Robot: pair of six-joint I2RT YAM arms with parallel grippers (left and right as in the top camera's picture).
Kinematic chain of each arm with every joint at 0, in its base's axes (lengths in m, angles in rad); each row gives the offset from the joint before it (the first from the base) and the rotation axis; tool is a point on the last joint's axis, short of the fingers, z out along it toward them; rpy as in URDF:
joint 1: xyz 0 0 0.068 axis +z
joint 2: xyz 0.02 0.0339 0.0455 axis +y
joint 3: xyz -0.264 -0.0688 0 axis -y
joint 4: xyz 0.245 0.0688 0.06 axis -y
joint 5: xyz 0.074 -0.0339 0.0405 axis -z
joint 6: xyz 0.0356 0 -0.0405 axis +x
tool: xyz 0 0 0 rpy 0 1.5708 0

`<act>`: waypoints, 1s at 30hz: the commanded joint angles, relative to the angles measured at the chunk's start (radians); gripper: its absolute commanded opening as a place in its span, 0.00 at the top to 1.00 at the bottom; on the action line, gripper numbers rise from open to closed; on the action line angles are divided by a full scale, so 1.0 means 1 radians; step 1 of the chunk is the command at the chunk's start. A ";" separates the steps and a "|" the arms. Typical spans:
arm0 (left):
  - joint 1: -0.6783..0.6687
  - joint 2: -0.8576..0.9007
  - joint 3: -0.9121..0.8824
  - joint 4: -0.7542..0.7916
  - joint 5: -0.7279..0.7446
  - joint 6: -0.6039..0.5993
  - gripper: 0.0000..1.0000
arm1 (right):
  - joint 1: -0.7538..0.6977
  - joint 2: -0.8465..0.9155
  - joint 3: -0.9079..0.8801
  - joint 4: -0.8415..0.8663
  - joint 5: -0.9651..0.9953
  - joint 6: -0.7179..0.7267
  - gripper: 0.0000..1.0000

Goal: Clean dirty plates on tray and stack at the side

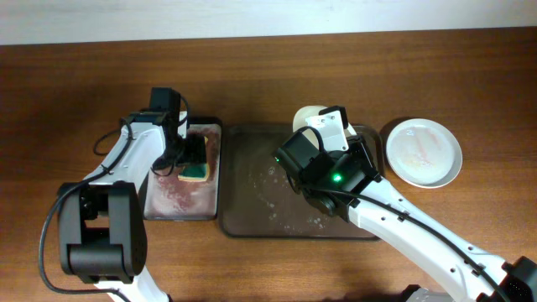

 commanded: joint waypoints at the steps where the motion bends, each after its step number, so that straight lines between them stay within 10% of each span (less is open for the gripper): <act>1: -0.009 0.006 -0.036 -0.018 0.011 0.002 0.19 | 0.003 -0.016 0.017 0.003 0.037 0.008 0.96; 10: -0.016 0.006 -0.078 -0.008 0.010 0.002 0.39 | 0.003 -0.016 0.017 0.003 0.037 0.008 0.96; 21: -0.018 0.006 -0.041 -0.001 -0.070 0.002 0.30 | 0.003 -0.016 0.017 0.003 0.038 0.008 0.96; 26: -0.061 0.006 -0.095 0.014 -0.023 0.002 0.85 | 0.003 -0.016 0.017 0.003 0.038 0.008 0.96; 30: -0.091 0.005 -0.094 -0.035 -0.026 -0.014 1.00 | 0.003 -0.016 0.017 -0.003 0.037 0.008 0.96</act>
